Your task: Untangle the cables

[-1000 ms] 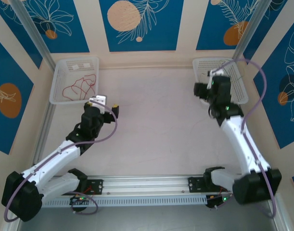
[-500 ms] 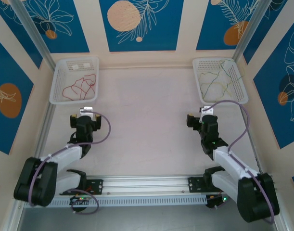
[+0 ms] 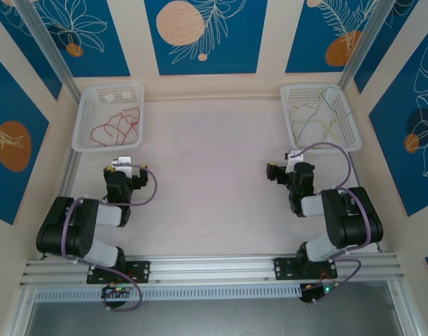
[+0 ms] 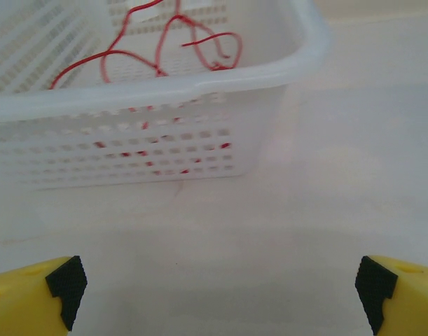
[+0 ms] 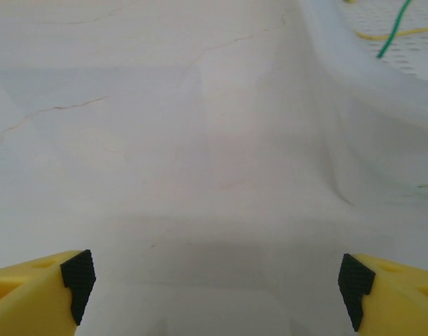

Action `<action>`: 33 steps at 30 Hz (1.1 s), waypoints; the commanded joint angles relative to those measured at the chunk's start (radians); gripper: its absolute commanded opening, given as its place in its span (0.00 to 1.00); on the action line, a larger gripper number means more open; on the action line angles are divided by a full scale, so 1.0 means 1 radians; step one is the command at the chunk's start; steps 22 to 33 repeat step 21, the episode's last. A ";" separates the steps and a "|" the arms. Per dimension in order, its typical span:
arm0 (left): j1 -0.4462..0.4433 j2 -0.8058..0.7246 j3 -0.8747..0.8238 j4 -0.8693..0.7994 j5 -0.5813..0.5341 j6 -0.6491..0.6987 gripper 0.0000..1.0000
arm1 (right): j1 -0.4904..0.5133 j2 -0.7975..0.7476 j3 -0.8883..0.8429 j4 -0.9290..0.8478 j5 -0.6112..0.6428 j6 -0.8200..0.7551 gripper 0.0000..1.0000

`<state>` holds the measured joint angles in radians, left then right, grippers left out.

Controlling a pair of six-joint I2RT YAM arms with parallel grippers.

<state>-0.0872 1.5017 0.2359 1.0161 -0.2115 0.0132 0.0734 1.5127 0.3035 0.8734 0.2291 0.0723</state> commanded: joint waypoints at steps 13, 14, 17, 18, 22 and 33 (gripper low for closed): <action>0.020 0.034 0.158 -0.170 0.152 0.025 1.00 | -0.050 0.011 0.098 -0.036 -0.069 0.027 0.99; 0.020 0.035 0.158 -0.168 0.152 0.025 1.00 | -0.046 0.012 0.097 -0.031 -0.076 0.016 0.99; 0.020 0.035 0.158 -0.169 0.152 0.025 1.00 | -0.075 0.013 0.110 -0.059 -0.144 0.029 0.99; 0.020 0.035 0.158 -0.169 0.152 0.025 1.00 | -0.070 0.014 0.110 -0.058 -0.133 0.026 0.99; 0.020 0.035 0.158 -0.168 0.153 0.025 1.00 | -0.064 0.011 0.104 -0.051 -0.125 0.021 0.99; 0.020 0.035 0.158 -0.168 0.153 0.025 1.00 | -0.064 0.011 0.104 -0.051 -0.125 0.021 0.99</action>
